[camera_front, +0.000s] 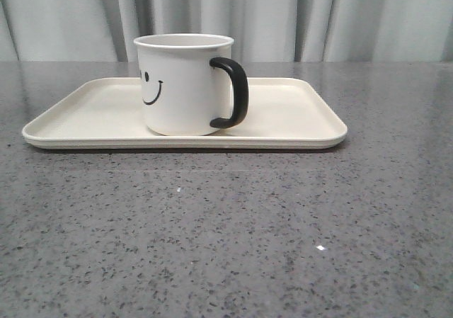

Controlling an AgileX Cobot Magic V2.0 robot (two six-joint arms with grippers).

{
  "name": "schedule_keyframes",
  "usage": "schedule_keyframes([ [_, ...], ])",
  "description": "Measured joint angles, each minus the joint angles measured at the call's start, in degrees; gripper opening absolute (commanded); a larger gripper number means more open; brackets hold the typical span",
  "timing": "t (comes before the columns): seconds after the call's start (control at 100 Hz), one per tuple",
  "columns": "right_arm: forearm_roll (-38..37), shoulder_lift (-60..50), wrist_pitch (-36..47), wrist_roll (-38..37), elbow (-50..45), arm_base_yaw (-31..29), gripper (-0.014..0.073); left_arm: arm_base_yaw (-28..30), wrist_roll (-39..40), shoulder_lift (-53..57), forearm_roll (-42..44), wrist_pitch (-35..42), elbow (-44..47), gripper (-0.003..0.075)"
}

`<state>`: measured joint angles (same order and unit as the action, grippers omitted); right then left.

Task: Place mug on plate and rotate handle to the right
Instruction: 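Open the left gripper and withdraw it from the mug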

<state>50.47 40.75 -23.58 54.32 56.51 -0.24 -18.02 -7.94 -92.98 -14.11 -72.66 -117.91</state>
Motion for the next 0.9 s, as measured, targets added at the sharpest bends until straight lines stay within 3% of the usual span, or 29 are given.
schedule_keyframes([
  [0.14,0.00,0.12,0.00,0.00,0.00,0.00,0.0381,5.09,0.00,6.05,1.01,-0.13,-0.04,0.0289],
  [0.21,0.00,0.40,0.00,0.00,0.00,0.00,0.0381,7.77,0.00,9.08,2.15,-0.24,-0.14,0.0244],
  [0.4,0.00,2.49,0.00,0.00,0.14,0.00,0.0381,14.55,0.00,16.82,6.27,-0.46,1.40,-0.0022],
  [0.59,-0.11,5.20,-2.58,0.00,2.37,0.00,0.0381,18.42,0.00,23.33,10.26,-0.58,6.78,-0.0020],
  [0.9,-0.44,14.23,-13.51,0.00,13.86,0.56,0.0381,18.75,0.00,28.78,11.41,-0.79,17.57,-0.0020],
])
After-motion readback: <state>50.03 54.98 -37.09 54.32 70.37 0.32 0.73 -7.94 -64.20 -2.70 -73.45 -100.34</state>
